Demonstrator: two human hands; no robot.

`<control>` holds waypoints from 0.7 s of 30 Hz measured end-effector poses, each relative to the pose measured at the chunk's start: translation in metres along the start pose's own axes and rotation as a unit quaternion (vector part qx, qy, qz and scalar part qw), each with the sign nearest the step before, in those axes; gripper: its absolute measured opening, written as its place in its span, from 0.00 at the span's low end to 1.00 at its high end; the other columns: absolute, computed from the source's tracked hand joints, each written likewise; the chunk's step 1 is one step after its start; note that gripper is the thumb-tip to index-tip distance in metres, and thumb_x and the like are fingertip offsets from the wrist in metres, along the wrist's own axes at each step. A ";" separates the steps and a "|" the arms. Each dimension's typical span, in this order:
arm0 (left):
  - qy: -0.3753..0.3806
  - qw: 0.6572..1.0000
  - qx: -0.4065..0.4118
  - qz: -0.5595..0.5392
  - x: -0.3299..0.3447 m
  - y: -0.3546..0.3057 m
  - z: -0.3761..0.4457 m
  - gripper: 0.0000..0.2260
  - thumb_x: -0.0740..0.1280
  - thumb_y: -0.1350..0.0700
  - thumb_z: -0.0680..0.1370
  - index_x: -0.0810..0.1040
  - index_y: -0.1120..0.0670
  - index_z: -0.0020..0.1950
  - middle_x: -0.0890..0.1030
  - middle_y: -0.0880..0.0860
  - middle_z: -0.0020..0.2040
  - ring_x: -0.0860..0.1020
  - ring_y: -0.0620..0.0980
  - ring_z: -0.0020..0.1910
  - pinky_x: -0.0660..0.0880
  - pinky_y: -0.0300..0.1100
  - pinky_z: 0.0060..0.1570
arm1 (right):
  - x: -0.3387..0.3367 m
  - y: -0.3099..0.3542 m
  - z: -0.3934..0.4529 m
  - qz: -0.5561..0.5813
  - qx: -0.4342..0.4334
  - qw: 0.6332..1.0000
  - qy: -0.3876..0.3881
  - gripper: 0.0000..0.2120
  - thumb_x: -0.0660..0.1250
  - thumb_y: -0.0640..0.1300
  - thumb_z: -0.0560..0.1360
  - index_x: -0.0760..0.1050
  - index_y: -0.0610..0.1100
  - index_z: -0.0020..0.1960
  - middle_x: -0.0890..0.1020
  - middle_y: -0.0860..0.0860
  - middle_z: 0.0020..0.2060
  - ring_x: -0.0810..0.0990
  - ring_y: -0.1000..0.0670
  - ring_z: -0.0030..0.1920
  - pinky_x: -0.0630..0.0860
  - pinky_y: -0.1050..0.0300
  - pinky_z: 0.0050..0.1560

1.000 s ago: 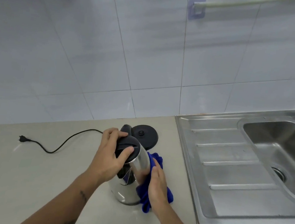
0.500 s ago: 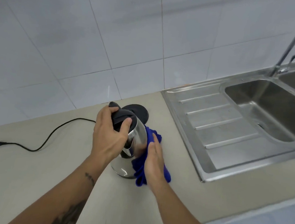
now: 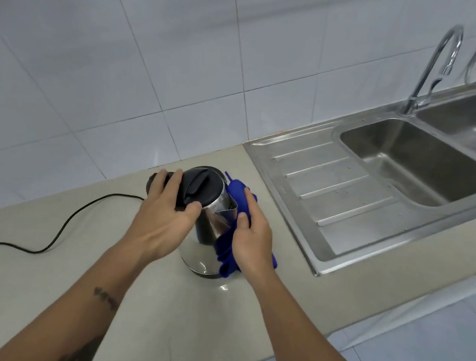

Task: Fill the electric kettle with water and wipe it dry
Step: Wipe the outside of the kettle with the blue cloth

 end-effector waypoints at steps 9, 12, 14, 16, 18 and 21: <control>-0.048 0.988 0.090 0.117 -0.020 0.014 0.003 0.34 0.67 0.37 0.67 0.67 0.41 0.72 0.67 0.44 0.62 0.62 0.45 0.59 0.63 0.52 0.69 | -0.006 -0.025 0.010 0.021 0.083 0.991 0.104 0.31 0.51 0.32 0.78 0.71 0.58 0.74 0.80 0.54 0.66 0.79 0.53 0.63 0.75 0.58 0.61; -0.055 0.991 0.085 0.086 -0.015 0.019 0.002 0.33 0.69 0.36 0.66 0.67 0.40 0.70 0.64 0.43 0.61 0.68 0.50 0.58 0.71 0.53 0.62 | -0.010 -0.035 0.004 0.009 0.130 0.984 0.119 0.34 0.50 0.32 0.78 0.69 0.63 0.72 0.79 0.55 0.63 0.78 0.56 0.55 0.73 0.62 0.49; -0.066 0.992 0.081 0.072 -0.012 0.021 0.003 0.33 0.69 0.36 0.66 0.67 0.39 0.69 0.64 0.44 0.61 0.72 0.53 0.60 0.74 0.53 0.58 | -0.010 -0.033 -0.001 0.015 0.131 0.984 0.116 0.33 0.50 0.31 0.78 0.66 0.66 0.69 0.77 0.60 0.57 0.77 0.58 0.52 0.73 0.64 0.44; -0.092 0.990 0.072 0.074 -0.010 0.021 0.002 0.32 0.69 0.36 0.67 0.67 0.40 0.70 0.65 0.45 0.62 0.71 0.51 0.62 0.74 0.53 0.59 | -0.005 -0.034 -0.008 0.008 0.123 0.986 0.109 0.35 0.51 0.31 0.78 0.65 0.65 0.73 0.76 0.59 0.63 0.77 0.54 0.58 0.76 0.60 0.52; -0.123 0.987 0.063 0.080 -0.010 0.020 -0.001 0.33 0.68 0.35 0.67 0.67 0.42 0.71 0.66 0.47 0.63 0.69 0.51 0.64 0.72 0.53 0.63 | 0.002 -0.032 -0.017 -0.001 0.088 0.991 0.102 0.40 0.53 0.32 0.73 0.61 0.64 0.78 0.70 0.57 0.73 0.72 0.49 0.71 0.73 0.47 0.70; -0.145 0.983 0.040 0.109 -0.007 0.018 -0.004 0.35 0.64 0.32 0.68 0.66 0.42 0.73 0.67 0.49 0.67 0.65 0.53 0.69 0.64 0.51 0.69 | 0.006 -0.025 -0.021 -0.001 0.021 0.996 0.084 0.41 0.56 0.33 0.71 0.60 0.61 0.79 0.67 0.56 0.77 0.66 0.50 0.76 0.66 0.42 0.76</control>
Point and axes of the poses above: each hand's wrist, its own z-axis towards the middle knuckle, its own x-axis out of the palm, y = z × x, the point moved 7 cm from there along z, towards the middle knuckle
